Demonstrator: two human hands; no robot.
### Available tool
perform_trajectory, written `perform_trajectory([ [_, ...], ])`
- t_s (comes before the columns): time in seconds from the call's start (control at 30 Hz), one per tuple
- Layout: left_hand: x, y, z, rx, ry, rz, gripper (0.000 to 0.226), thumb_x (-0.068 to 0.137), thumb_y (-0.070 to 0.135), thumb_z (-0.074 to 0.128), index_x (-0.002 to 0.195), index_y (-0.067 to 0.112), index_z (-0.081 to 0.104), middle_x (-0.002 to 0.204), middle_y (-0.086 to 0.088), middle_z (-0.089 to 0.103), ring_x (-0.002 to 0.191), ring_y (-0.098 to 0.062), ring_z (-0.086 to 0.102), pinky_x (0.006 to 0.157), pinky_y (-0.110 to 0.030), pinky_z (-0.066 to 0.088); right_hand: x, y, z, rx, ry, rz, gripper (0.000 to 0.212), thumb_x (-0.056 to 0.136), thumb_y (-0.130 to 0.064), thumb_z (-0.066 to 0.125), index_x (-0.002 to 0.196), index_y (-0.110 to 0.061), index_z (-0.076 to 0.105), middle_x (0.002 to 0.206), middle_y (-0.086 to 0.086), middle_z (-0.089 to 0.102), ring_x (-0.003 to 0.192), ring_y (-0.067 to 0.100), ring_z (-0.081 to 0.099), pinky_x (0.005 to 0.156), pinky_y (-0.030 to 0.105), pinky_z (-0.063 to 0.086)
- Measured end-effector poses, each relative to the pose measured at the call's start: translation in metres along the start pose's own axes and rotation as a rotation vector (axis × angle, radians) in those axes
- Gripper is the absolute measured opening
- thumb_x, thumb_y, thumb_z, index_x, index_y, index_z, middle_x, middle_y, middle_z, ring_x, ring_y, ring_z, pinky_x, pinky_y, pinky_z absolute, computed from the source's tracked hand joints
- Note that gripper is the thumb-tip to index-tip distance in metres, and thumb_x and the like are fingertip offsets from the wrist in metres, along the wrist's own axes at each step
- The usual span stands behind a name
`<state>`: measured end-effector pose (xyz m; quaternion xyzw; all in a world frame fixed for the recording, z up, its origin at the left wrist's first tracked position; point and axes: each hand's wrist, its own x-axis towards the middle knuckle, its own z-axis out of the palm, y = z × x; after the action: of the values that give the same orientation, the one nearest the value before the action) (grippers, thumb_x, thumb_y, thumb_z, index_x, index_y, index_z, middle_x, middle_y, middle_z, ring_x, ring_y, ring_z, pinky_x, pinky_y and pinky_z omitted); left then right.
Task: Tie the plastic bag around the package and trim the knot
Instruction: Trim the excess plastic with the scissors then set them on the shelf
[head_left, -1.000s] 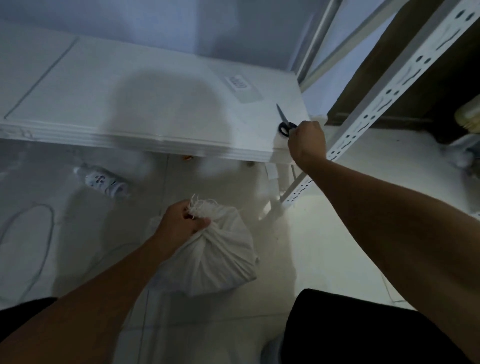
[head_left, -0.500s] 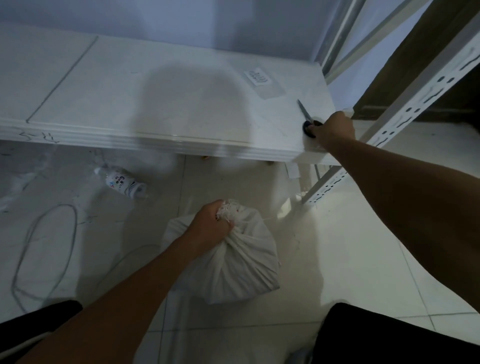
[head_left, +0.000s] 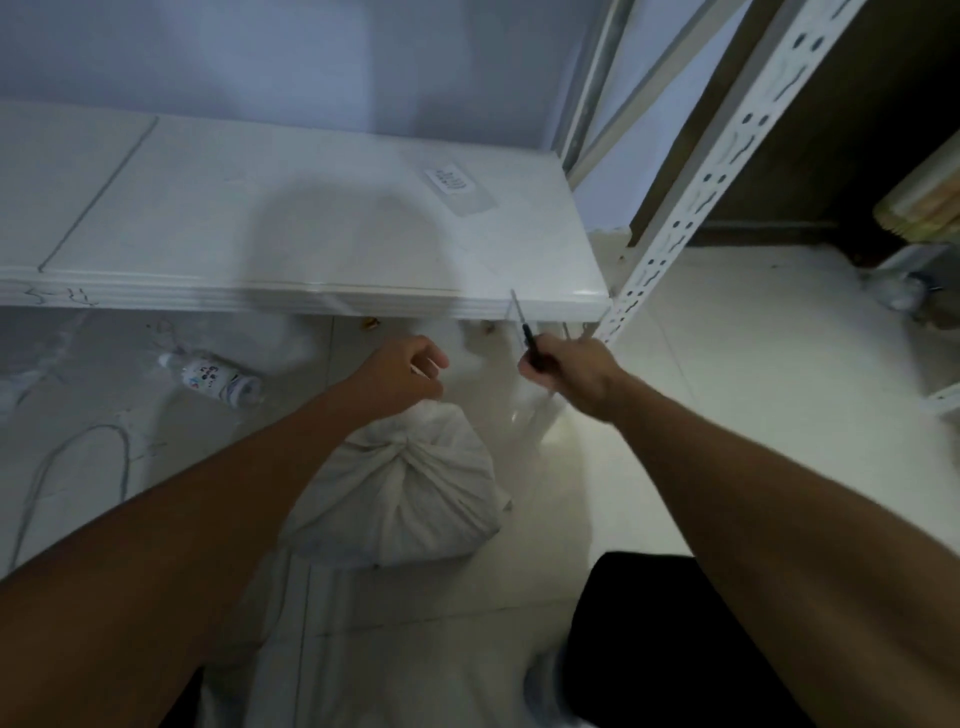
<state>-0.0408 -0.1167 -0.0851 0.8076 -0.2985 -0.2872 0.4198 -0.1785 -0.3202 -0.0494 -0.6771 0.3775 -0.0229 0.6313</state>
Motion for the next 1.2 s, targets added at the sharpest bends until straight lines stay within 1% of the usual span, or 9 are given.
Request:
perform_trajectory([
  [0.07,-0.015,-0.005,-0.001,0.168,-0.084,-0.015,0.035,0.073,0.011,0.081,0.105,0.011,0.067,0.101,-0.007,0.063,0.087,-0.017,0.059,0.081,-0.036,0.052,-0.031,0.034,0.017,0.28,-0.101,0.125,0.012,0.085,-0.004,0.066,0.091,0.003,0.058,0.079,0.013,0.051,0.072,0.013,0.058,0.075,0.021,0.052],
  [0.17,-0.037,-0.016,0.005,0.345,-0.15,-0.005,0.04,0.076,0.01,0.079,0.113,0.003,0.064,0.113,-0.011,0.061,0.097,-0.023,0.058,0.076,-0.028,0.044,-0.067,0.079,0.044,0.214,-0.155,0.177,0.016,0.081,-0.001,0.069,0.093,0.008,0.065,0.088,0.016,0.06,0.082,0.017,0.062,0.086,0.024,0.053],
  [0.23,-0.048,-0.022,0.008,0.349,-0.051,0.02,0.033,0.077,0.004,0.074,0.109,-0.003,0.066,0.117,-0.019,0.064,0.104,-0.034,0.061,0.078,-0.029,0.043,-0.09,0.094,0.056,0.212,-0.173,0.181,0.009,0.083,0.004,0.069,0.09,0.01,0.068,0.085,0.015,0.065,0.08,0.016,0.067,0.08,0.024,0.057],
  [0.33,-0.058,-0.03,0.016,0.267,0.137,-0.004,0.027,0.075,0.003,0.073,0.101,-0.002,0.07,0.11,-0.019,0.068,0.102,-0.032,0.063,0.081,-0.029,0.046,-0.107,0.103,0.058,0.034,-0.18,0.133,0.018,0.078,-0.009,0.08,0.08,0.008,0.073,0.079,0.015,0.067,0.081,0.022,0.064,0.082,0.032,0.056],
  [0.4,-0.062,-0.036,0.022,0.221,0.194,-0.048,0.027,0.075,0.008,0.074,0.101,0.004,0.07,0.109,-0.013,0.07,0.101,-0.027,0.063,0.085,-0.029,0.046,-0.11,0.101,0.057,-0.084,-0.151,0.11,0.025,0.072,-0.019,0.085,0.073,0.003,0.073,0.068,0.011,0.062,0.07,0.017,0.057,0.066,0.028,0.05],
  [0.53,-0.062,-0.05,0.029,0.077,0.316,-0.158,0.022,0.072,0.015,0.075,0.092,0.006,0.071,0.094,-0.009,0.071,0.086,-0.025,0.066,0.074,-0.03,0.052,-0.107,0.103,0.061,-0.206,-0.116,0.116,0.048,0.056,-0.046,0.089,0.06,-0.004,0.065,0.058,0.01,0.049,0.06,0.019,0.045,0.06,0.032,0.035],
  [0.63,-0.061,-0.06,0.031,-0.027,0.382,-0.262,0.024,0.071,0.021,0.076,0.09,0.007,0.07,0.091,-0.006,0.072,0.081,-0.021,0.067,0.072,-0.034,0.056,-0.102,0.104,0.072,-0.231,-0.134,0.11,0.047,0.06,-0.046,0.088,0.053,-0.01,0.059,0.056,0.007,0.046,0.058,0.018,0.042,0.059,0.03,0.031],
  [0.9,-0.055,-0.078,0.028,-0.415,0.366,-0.342,0.02,0.07,0.014,0.081,0.089,0.015,0.074,0.095,-0.007,0.075,0.09,-0.024,0.072,0.08,-0.036,0.061,-0.088,0.098,0.096,-0.229,-0.142,0.067,0.041,0.07,-0.042,0.084,0.055,-0.013,0.06,0.052,-0.003,0.05,0.058,0.013,0.047,0.057,0.024,0.034],
  [1.2,-0.059,-0.071,0.027,-0.582,0.27,-0.364,0.026,0.075,0.008,0.08,0.098,0.003,0.069,0.078,-0.004,0.071,0.065,-0.013,0.065,0.067,-0.027,0.056,-0.086,0.097,0.11,-0.16,-0.146,0.026,0.044,0.076,-0.048,0.078,0.057,-0.014,0.058,0.055,0.0,0.052,0.057,0.011,0.049,0.058,0.025,0.037],
])
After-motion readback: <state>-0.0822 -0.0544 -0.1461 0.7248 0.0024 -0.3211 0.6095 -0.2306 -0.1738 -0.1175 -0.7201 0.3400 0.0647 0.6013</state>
